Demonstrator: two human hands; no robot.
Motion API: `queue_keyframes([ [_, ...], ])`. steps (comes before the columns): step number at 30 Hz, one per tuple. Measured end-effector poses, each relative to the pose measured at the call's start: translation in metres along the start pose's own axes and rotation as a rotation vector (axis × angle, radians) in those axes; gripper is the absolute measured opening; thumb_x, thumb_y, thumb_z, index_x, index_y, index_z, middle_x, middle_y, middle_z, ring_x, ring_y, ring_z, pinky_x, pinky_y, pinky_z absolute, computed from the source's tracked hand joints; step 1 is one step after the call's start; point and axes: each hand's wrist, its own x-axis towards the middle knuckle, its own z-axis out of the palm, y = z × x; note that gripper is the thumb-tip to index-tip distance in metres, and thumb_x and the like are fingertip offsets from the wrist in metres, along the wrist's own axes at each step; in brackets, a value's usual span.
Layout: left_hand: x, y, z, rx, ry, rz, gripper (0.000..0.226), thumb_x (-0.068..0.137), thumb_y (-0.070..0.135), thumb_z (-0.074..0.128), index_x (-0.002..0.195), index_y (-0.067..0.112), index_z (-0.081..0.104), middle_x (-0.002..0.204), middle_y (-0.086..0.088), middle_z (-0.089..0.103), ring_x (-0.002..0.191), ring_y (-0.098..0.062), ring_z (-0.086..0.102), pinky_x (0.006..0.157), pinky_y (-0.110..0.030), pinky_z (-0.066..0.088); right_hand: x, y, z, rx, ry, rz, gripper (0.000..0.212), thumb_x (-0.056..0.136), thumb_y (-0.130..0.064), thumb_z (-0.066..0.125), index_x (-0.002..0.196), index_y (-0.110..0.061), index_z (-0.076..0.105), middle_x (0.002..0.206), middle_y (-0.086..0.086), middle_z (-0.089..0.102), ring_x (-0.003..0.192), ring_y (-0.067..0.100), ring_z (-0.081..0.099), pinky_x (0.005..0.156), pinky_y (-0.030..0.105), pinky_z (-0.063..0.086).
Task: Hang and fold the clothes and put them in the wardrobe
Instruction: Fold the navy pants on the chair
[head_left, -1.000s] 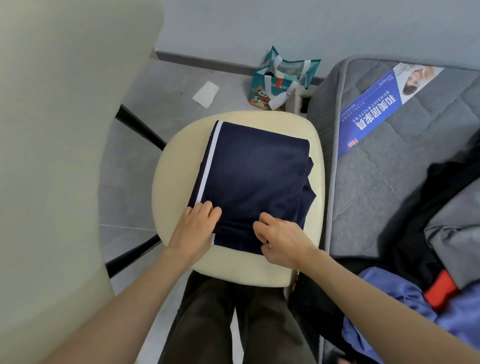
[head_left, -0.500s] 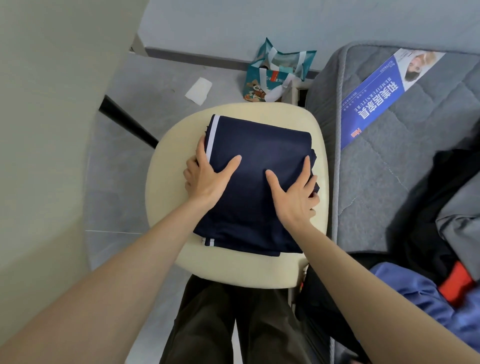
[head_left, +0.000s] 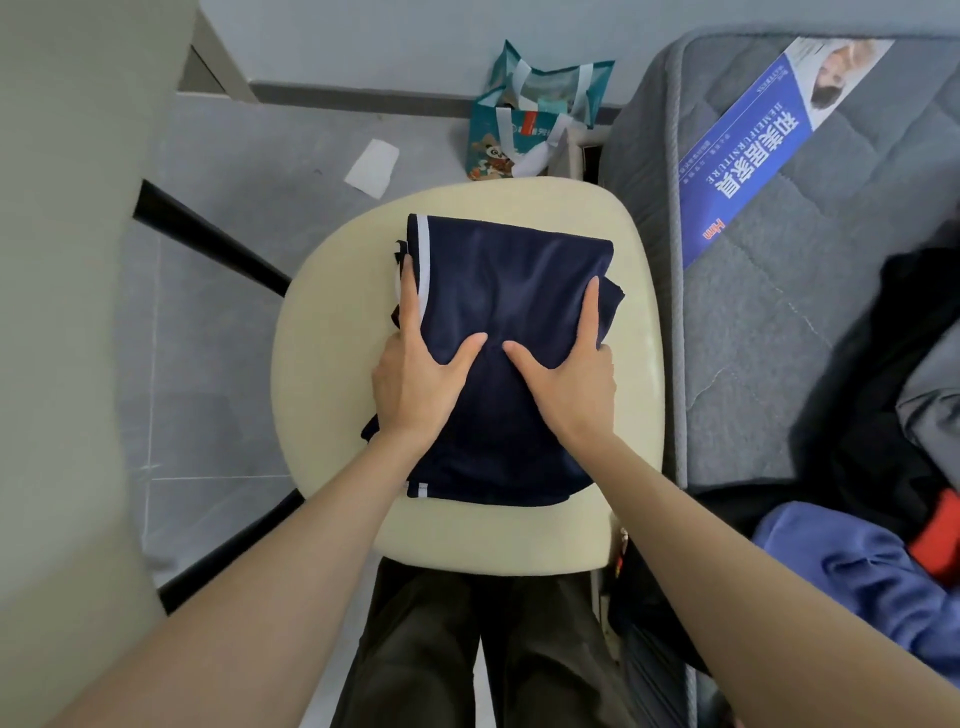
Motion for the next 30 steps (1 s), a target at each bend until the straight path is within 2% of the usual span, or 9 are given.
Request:
queue_keyframes([
  [2,0.001,0.001,-0.001,-0.034,-0.046,-0.024,0.096,0.081,0.054,0.065,0.149,0.042,-0.002,0.139,0.008,0.051,0.101,-0.026,0.062,0.074,-0.026,0.04,0.004,0.0,-0.005,-0.019,-0.033,-0.045,0.099,0.08,-0.051,0.069,0.148,-0.049,-0.004,0.106,-0.017,0.05,0.072,-0.004,0.048,0.063,0.005,0.033],
  [6,-0.007,0.008,-0.008,-0.117,-0.111,-0.061,0.095,0.082,0.049,0.066,0.148,0.044,-0.001,0.149,0.015,0.036,0.115,-0.024,0.057,0.081,-0.026,0.04,-0.002,-0.01,-0.018,-0.04,-0.06,-0.099,0.091,0.082,-0.046,0.067,0.148,-0.048,0.004,0.122,-0.008,0.06,0.091,0.012,0.055,0.079,0.022,0.042],
  [14,-0.066,0.053,-0.046,-0.277,-0.072,-0.067,0.087,0.082,0.056,0.063,0.148,0.044,0.008,0.142,0.012,0.044,0.117,-0.018,0.054,0.086,-0.025,0.037,-0.058,-0.03,-0.079,-0.016,-0.016,-0.246,0.086,0.081,-0.045,0.068,0.143,-0.056,0.01,0.09,-0.039,0.044,0.075,-0.018,0.046,0.065,0.003,0.032],
  [17,-0.105,0.073,-0.064,-0.328,-0.035,-0.05,0.084,0.083,0.06,0.06,0.146,0.048,0.006,0.145,0.015,0.04,0.12,-0.014,0.051,0.088,-0.025,0.037,-0.087,-0.034,-0.109,-0.02,-0.026,-0.326,0.085,0.082,-0.043,0.069,0.145,-0.052,0.013,0.094,-0.044,0.04,0.079,-0.028,0.045,0.064,-0.004,0.035],
  [19,-0.134,0.083,-0.076,-0.349,0.005,-0.04,0.084,0.083,0.06,0.06,0.145,0.05,0.003,0.148,0.018,0.034,0.121,-0.007,0.047,0.089,-0.022,0.036,-0.109,-0.036,-0.13,0.005,-0.061,-0.378,0.083,0.082,-0.043,0.069,0.144,-0.052,0.014,0.103,-0.044,0.042,0.085,-0.024,0.048,0.069,-0.004,0.035],
  [22,-0.182,0.096,-0.094,-0.383,0.078,-0.035,0.087,0.083,0.058,0.061,0.146,0.05,0.002,0.146,0.027,0.03,0.112,0.011,0.038,0.087,-0.012,0.034,-0.146,-0.037,-0.157,0.033,-0.115,-0.473,0.081,0.084,-0.042,0.068,0.145,-0.049,0.016,0.126,-0.028,0.048,0.1,-0.009,0.05,0.079,-0.001,0.036],
  [25,-0.233,0.112,-0.116,-0.436,0.178,-0.011,0.086,0.083,0.053,0.064,0.146,0.049,0.006,0.126,0.056,0.021,0.103,0.031,0.034,0.085,-0.001,0.031,-0.185,-0.041,-0.184,0.04,-0.163,-0.579,0.079,0.085,-0.04,0.067,0.145,-0.046,0.018,0.126,-0.029,0.046,0.1,-0.012,0.049,0.078,-0.005,0.035],
  [28,-0.285,0.125,-0.143,-0.478,0.253,-0.017,0.084,0.083,0.052,0.065,0.145,0.052,0.008,0.138,0.046,0.024,0.121,0.017,0.038,0.102,-0.022,0.04,-0.222,-0.045,-0.207,0.076,-0.216,-0.652,0.076,0.084,-0.039,0.068,0.144,-0.045,0.021,0.119,-0.046,0.041,0.099,-0.024,0.047,0.076,-0.006,0.034],
  [30,-0.32,0.129,-0.162,-0.476,0.301,-0.015,0.083,0.083,0.052,0.065,0.145,0.052,0.009,0.142,0.041,0.027,0.122,0.015,0.039,0.102,-0.025,0.041,-0.248,-0.049,-0.218,0.085,-0.256,-0.679,0.075,0.084,-0.038,0.068,0.143,-0.045,0.023,0.11,-0.055,0.04,0.098,-0.029,0.045,0.073,-0.007,0.033],
])
